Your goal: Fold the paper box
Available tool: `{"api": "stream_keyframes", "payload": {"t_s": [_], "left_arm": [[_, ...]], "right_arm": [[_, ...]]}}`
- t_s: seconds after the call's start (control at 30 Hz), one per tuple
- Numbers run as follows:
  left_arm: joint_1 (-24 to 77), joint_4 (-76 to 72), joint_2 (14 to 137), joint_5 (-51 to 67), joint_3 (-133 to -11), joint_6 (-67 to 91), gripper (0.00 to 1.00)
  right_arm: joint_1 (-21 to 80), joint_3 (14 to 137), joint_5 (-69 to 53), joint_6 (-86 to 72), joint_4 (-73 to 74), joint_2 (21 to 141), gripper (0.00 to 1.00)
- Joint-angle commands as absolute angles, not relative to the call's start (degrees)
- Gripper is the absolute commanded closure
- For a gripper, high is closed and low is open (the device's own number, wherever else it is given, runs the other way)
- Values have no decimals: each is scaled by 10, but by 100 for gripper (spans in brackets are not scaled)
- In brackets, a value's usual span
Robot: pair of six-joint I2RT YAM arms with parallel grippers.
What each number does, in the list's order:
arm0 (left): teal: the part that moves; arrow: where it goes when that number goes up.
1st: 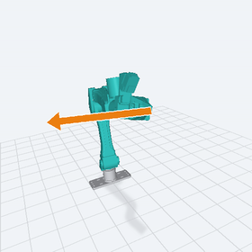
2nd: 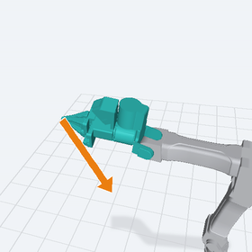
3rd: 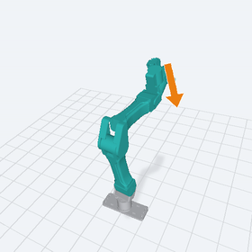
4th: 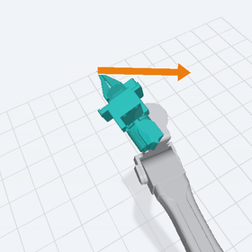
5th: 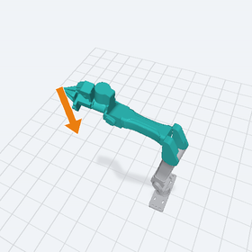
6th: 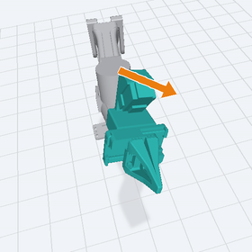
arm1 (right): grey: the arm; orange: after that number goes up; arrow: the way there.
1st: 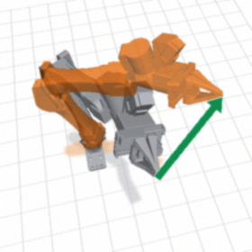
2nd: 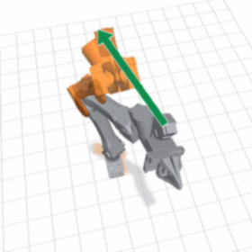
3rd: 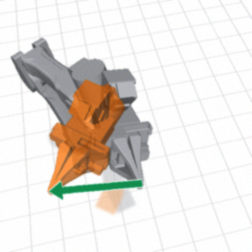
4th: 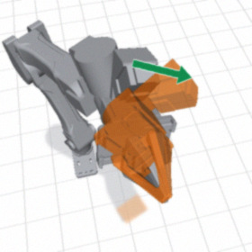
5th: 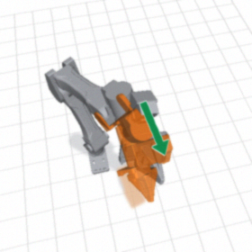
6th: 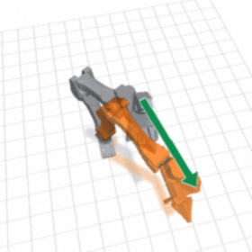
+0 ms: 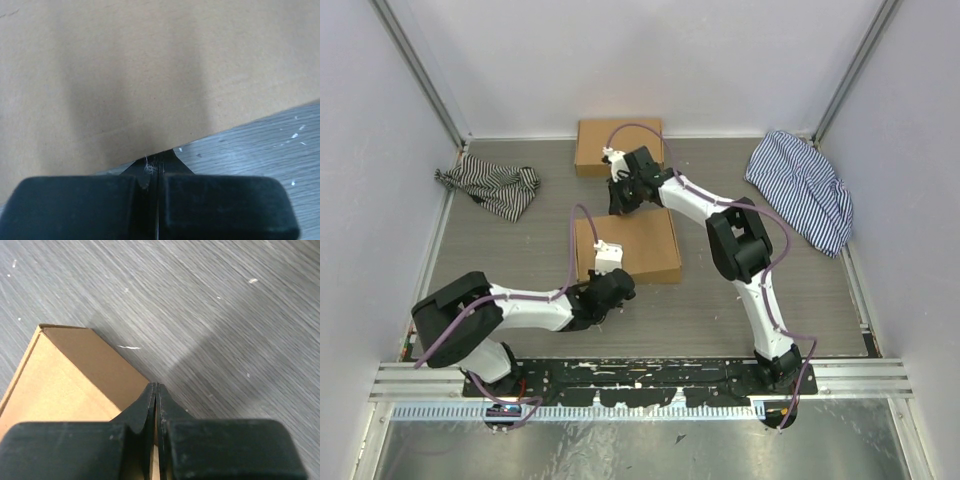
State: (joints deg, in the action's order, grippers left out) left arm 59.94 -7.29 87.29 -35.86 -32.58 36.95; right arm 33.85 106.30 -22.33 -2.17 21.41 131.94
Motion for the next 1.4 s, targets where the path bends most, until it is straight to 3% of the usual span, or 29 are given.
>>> {"api": "stream_keyframes", "payload": {"t_s": [0.0, 0.17, 0.23, 0.57, 0.83, 1.03, 1.13, 1.2, 1.37], "left_arm": [[594, -148, 872, -414, -350, 383, 100], [599, -88, 816, -402, -351, 381, 91], [599, -58, 791, -402, -352, 376, 82], [599, 42, 628, -360, -336, 347, 58], [605, 39, 629, -242, -337, 362, 55], [638, 54, 692, -193, -356, 357, 73], [657, 52, 697, -202, -350, 361, 76], [664, 48, 693, -210, -346, 361, 75], [668, 55, 669, -249, -340, 365, 56]], "right_arm": [[403, 1055, -303, -16, 368, 1318, 92], [402, 1039, -270, -22, 368, 1295, 91], [401, 1027, -254, -29, 367, 1283, 89], [366, 896, -183, -90, 259, 1168, 84], [351, 924, -145, -94, 276, 1173, 79], [334, 884, -108, -115, 263, 1138, 79], [320, 850, -91, -128, 258, 1112, 80], [307, 820, -89, -139, 242, 1092, 80], [298, 739, -62, -146, 186, 1003, 77]]}}
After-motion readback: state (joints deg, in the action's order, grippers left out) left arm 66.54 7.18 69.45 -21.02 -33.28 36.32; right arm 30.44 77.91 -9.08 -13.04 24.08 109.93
